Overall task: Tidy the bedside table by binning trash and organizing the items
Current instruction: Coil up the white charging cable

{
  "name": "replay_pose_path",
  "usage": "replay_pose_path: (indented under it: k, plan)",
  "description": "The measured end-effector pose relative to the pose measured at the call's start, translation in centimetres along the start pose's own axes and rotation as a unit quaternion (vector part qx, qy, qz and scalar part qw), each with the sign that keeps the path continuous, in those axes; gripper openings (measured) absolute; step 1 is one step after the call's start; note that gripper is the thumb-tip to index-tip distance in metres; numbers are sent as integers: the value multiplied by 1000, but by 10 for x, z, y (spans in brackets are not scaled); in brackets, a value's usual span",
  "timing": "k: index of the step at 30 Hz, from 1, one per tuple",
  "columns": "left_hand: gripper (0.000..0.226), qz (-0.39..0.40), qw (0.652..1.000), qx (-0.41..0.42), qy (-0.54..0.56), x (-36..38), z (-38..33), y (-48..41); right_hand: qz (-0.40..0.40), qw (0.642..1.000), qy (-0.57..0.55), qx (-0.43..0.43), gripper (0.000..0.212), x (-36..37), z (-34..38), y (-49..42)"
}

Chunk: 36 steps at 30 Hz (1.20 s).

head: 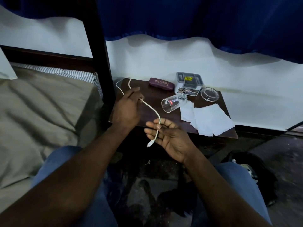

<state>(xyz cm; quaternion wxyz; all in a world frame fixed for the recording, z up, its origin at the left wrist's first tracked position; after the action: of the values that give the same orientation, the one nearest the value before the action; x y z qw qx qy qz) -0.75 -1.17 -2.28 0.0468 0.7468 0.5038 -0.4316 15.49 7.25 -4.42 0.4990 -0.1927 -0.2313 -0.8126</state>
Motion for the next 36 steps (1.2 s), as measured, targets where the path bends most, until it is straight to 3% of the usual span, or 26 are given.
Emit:
replay_pose_path:
  k: [11, 17, 21, 25, 29, 32, 36]
  plan:
    - [22, -66, 995, -61, -31, -9, 33, -34, 11, 1000, 0, -15, 21, 16, -12, -66]
    - [20, -48, 991, -109, -58, -19, 53, -45, 20, 1000, 4, 0, 20, 28, -26, -79]
    - [14, 10, 991, -107, -77, -22, 58, -43, -1, 999, -32, -5, 20, 28, -25, -84]
    - [18, 120, 988, -54, -80, -12, 48, -31, -24, 993, -114, -22, 20, 21, -14, -84]
    - [19, 204, 974, -45, -88, 0, 42, -18, -5, 983, -179, -41, 22, 22, -6, -79]
    - [47, 220, 970, -33, -97, 10, 35, -7, 16, 975, -217, -47, 25, 27, -3, -69]
    - [21, 262, 964, -12, -37, 19, 9, 21, 45, 967, -247, -49, 33, 37, 3, -51]
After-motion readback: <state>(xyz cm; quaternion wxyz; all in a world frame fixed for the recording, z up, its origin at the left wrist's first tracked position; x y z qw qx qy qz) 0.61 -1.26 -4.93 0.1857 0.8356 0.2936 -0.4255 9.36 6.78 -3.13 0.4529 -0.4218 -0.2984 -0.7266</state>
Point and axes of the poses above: each hand's wrist, its own y-axis away from the middle knuckle, its own x-axis out of the palm, z = x × y, the point moved 4 cm from there along -y, towards the middle knuckle, and after that the axes turned 8 degrees about -x, right-handed, at the moved point
